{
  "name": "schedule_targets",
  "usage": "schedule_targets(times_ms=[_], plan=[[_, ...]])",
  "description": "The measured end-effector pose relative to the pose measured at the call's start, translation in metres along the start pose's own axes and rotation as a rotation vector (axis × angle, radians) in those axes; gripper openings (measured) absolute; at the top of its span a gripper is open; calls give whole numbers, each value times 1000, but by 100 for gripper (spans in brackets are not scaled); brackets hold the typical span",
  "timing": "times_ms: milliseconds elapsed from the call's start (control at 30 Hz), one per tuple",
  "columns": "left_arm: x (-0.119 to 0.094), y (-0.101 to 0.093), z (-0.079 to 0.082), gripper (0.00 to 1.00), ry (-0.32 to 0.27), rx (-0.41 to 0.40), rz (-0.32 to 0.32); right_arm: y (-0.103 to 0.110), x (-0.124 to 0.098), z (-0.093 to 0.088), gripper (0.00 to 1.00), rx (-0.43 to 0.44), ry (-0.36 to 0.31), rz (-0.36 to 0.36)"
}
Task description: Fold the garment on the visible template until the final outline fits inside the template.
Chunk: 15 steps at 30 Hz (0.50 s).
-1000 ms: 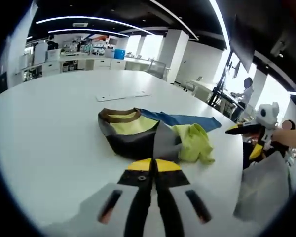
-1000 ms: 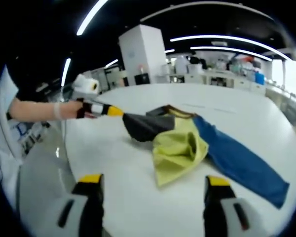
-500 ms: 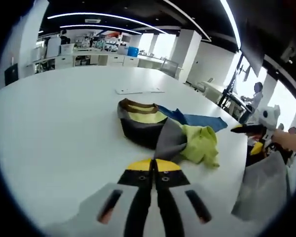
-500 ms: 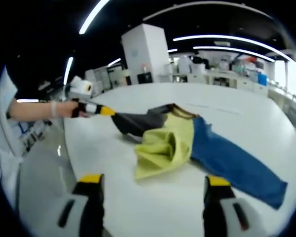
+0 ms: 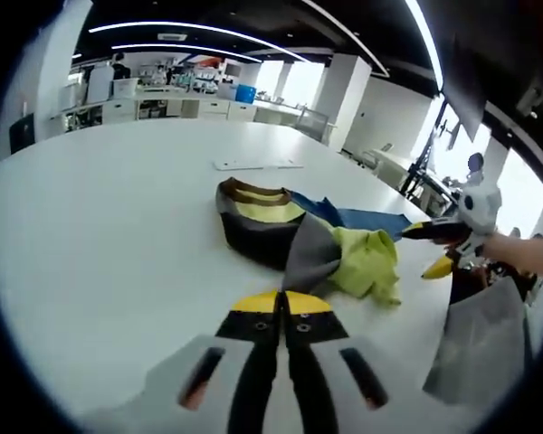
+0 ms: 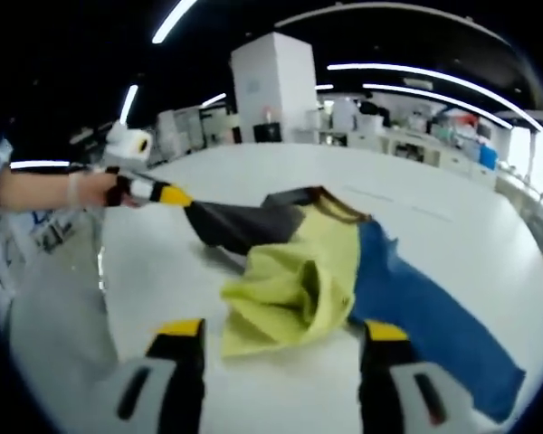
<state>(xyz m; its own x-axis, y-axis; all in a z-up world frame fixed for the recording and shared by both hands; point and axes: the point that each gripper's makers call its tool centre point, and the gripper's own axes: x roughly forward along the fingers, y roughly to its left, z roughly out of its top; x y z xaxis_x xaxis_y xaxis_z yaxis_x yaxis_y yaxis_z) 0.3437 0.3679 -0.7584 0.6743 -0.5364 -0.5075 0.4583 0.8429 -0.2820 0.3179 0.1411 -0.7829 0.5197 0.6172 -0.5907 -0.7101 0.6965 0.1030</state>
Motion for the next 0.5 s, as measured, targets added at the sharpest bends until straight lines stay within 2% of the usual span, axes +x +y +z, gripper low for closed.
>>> schedule_targets(times_ms=[233,367,500], plan=[[-1,0,-1,0,1,-4,-2,-5,20,3,52,-9,18,-28],[-2,0,-2,0,3,-3,-3,-10,31,4,38,-9,44,-33],[-2,2,-2,0,3,-5,-4,-14,40,-6,30,-19,78,-45]])
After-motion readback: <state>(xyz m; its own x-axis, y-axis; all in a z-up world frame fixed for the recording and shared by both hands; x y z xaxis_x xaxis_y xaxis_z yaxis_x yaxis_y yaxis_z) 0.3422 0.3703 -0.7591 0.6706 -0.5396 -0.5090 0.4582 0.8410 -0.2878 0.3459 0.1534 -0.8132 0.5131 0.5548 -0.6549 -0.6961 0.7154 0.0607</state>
